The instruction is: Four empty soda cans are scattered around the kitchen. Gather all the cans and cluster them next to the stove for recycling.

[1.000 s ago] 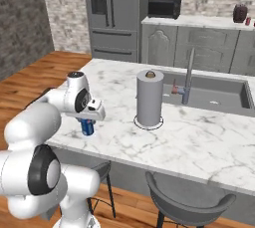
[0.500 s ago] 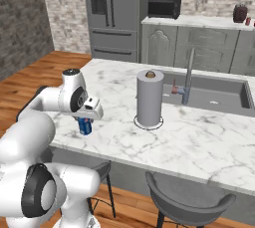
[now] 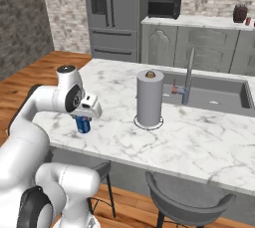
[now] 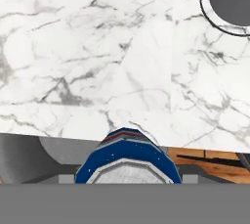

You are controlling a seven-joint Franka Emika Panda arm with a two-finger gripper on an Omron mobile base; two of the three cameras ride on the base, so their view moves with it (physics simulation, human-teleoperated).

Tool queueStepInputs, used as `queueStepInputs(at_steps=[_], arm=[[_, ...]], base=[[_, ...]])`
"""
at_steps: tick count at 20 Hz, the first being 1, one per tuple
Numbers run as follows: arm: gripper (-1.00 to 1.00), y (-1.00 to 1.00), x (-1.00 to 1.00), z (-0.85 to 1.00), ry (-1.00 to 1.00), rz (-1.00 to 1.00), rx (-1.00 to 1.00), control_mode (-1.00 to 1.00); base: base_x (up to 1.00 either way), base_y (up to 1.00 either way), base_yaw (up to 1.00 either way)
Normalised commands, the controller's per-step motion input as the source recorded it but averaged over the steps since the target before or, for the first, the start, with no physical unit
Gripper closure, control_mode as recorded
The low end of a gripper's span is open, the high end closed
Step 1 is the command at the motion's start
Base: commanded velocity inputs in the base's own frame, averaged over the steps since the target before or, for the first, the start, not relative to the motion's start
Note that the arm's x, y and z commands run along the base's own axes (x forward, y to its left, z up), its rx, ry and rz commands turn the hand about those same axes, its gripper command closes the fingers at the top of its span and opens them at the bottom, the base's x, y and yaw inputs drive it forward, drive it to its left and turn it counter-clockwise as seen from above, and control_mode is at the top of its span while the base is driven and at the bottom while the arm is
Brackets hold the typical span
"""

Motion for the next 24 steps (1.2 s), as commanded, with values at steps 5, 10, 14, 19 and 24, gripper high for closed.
queueStepInputs(at_steps=[5, 10, 14, 19, 24], arm=[[1.0, -0.09, -0.23, 0.3, -0.03, 0.0, 0.0, -1.0], [1.0, -0.06, -0.19, 0.29, -0.01, 0.0, 0.0, -1.0], [1.0, -0.03, -0.21, 0.29, 0.0, 0.0, 0.0, -1.0], [1.0, -0.03, -0.17, 0.2, 0.01, 0.0, 0.0, -1.0], [1.0, -0.08, -0.18, 0.11, 0.0, 0.0, 0.0, -1.0]], base=[[0.0, 0.0, 0.0], [0.0, 0.0, 0.0], [0.0, 0.0, 0.0], [0.0, 0.0, 0.0], [0.0, 0.0, 0.0]])
